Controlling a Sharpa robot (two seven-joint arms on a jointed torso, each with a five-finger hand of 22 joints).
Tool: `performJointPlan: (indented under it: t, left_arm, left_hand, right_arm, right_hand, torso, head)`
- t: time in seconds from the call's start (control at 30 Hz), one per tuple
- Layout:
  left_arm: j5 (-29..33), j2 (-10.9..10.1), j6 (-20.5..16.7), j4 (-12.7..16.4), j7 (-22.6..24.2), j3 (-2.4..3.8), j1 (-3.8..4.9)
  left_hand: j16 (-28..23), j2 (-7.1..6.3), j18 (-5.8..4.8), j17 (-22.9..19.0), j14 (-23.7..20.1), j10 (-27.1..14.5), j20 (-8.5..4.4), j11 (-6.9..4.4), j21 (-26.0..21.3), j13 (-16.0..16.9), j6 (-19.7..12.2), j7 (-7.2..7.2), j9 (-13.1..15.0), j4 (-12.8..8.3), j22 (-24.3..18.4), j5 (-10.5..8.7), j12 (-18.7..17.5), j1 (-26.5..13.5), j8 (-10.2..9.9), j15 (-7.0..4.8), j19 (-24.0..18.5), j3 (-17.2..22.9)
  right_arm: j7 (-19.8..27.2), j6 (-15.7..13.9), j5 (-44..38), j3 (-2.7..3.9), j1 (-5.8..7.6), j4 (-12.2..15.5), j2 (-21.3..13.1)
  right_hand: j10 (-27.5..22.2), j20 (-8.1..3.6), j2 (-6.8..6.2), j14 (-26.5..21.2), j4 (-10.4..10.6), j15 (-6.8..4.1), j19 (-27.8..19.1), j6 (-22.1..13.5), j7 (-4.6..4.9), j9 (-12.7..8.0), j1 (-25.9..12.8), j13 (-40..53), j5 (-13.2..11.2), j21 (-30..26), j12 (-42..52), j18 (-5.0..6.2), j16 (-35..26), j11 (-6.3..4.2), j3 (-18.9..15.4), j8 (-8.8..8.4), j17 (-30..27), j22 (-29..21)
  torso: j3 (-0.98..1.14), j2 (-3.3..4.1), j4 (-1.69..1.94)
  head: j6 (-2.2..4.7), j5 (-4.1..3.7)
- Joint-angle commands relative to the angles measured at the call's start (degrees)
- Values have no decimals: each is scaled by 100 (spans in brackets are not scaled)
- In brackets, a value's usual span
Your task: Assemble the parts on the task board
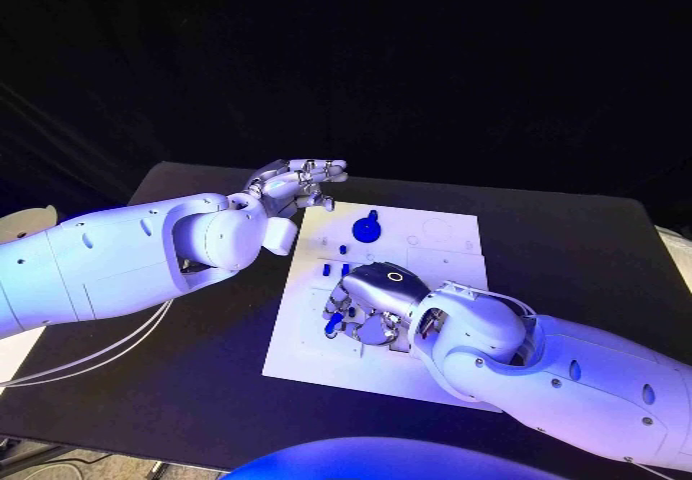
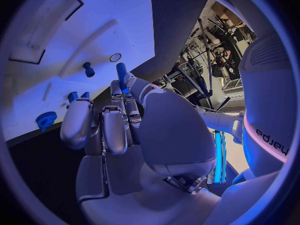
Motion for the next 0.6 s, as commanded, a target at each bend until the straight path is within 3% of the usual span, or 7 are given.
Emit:
performJointPlan:
  t: [0.03, 0.6]
  left_arm:
    - [-20, 10, 117, 19, 26, 3, 3]
    - [-20, 9, 121, 25, 23, 3, 3]
  left_hand:
    - [-18, -17, 59, -8, -41, -42, -9, 1, -13, -5, -43, -3, -2, -30, -7, 27, 5, -1, 7, -16, -16, 6]
    - [-18, -17, 59, -8, -41, -42, -9, 1, -13, -5, -43, -3, -2, -30, -7, 27, 5, -1, 7, -16, -16, 6]
  right_arm:
    - [92, 246, -98, -10, -20, -84, 55]
    - [-190, 615, -460, -39, -35, -254, 163]
  right_hand:
    - [208, 3, 109, 269, -15, 20, 5, -3, 46, -1, 128, 9, 30, 20, -28, 38, 23, -185, 45, -20, -4, -8]
    - [207, 8, 105, 267, -18, 26, 1, -5, 52, 0, 111, 10, 30, 16, -39, 39, 18, -179, 50, -27, -13, -17]
  torso:
    - [1, 0, 0]
    - [5, -2, -3]
  head:
    - [-18, 16]
    - [-31, 1]
